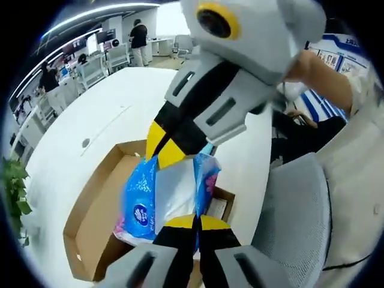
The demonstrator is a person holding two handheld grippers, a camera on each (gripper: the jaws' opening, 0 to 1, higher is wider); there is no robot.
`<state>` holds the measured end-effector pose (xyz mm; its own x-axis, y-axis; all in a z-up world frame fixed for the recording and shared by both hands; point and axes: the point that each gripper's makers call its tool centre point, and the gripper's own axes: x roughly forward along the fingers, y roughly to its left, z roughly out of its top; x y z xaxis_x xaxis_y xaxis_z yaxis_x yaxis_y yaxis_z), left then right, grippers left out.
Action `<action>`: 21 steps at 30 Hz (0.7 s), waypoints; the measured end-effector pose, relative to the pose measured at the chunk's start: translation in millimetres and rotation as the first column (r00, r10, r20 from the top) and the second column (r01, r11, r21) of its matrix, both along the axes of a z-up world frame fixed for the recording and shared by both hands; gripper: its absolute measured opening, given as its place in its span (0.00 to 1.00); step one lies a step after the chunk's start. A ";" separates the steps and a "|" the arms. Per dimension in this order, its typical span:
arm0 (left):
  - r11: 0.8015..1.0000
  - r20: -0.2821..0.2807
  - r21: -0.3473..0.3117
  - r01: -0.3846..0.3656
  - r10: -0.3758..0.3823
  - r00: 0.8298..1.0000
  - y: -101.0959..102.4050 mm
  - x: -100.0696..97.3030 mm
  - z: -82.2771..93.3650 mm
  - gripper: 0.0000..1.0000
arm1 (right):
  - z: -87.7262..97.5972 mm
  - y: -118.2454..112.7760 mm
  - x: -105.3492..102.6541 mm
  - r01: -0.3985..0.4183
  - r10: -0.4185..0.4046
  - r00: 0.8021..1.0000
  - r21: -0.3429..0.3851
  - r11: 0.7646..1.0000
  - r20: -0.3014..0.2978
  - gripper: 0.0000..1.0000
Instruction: Operate the shoe box by opening the lid, removing the specified soft item, and placing it in the target area until the item is outside and the box remains undamaged.
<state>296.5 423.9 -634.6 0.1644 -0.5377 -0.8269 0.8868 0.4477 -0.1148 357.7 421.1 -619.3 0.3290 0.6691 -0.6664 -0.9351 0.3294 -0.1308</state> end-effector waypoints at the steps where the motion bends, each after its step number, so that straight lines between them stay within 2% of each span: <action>1: 1.000 0.001 -0.001 0.001 -0.001 1.000 -3.0 0.4 1.2 0.00 | 1.0 -3.2 0.2 0.002 -0.002 1.000 -0.002 1.000 0.001 0.00; 21: 0.994 0.022 -0.028 0.106 -0.106 0.994 -88.0 3.4 28.8 0.00 | 29.3 -87.2 6.0 0.086 -0.086 0.996 0.004 0.996 -0.011 0.00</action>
